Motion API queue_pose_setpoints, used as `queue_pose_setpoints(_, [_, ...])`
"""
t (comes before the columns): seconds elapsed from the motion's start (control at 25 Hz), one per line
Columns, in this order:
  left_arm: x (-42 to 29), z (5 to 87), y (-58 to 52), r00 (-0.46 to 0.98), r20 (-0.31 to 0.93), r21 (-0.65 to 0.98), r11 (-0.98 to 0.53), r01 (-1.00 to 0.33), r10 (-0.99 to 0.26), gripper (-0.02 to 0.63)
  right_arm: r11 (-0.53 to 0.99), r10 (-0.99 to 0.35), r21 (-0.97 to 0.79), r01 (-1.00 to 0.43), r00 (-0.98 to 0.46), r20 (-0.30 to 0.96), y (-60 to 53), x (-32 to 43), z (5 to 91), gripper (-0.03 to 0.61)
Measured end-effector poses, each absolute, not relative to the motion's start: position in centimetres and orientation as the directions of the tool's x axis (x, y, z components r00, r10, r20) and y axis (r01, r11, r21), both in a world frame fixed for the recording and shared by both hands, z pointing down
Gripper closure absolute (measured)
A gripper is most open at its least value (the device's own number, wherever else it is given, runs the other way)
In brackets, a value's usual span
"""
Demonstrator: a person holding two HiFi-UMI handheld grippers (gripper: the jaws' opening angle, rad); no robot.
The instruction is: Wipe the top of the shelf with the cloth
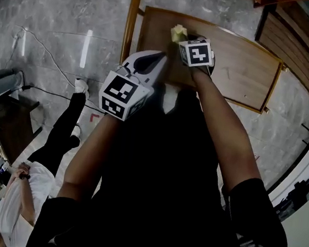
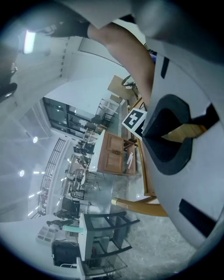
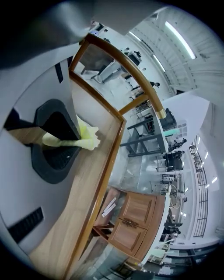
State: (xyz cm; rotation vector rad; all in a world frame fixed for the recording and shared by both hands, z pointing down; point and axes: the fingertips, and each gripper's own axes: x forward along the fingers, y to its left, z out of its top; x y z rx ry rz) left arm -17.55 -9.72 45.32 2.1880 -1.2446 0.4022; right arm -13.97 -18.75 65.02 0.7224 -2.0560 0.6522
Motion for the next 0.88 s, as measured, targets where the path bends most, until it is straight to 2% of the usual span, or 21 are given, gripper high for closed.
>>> queue_pose_setpoints(0.52, [-6.4,46.0,-11.4,0.597,0.524,0.362,-0.476,-0.801,-0.607,0.603,0.601,-0.329,-0.116,-0.791,-0.377,0.866,-21.7,2.8,64.1,0.537])
queue_pose_setpoints(0.88, [-1.1,46.6,-12.9,0.625,0.536,0.356,-0.520,-0.777,-0.568,0.604,0.548,-0.365,-0.074,-0.833,-0.318,0.875,-23.0,11.8,64.0,0.537])
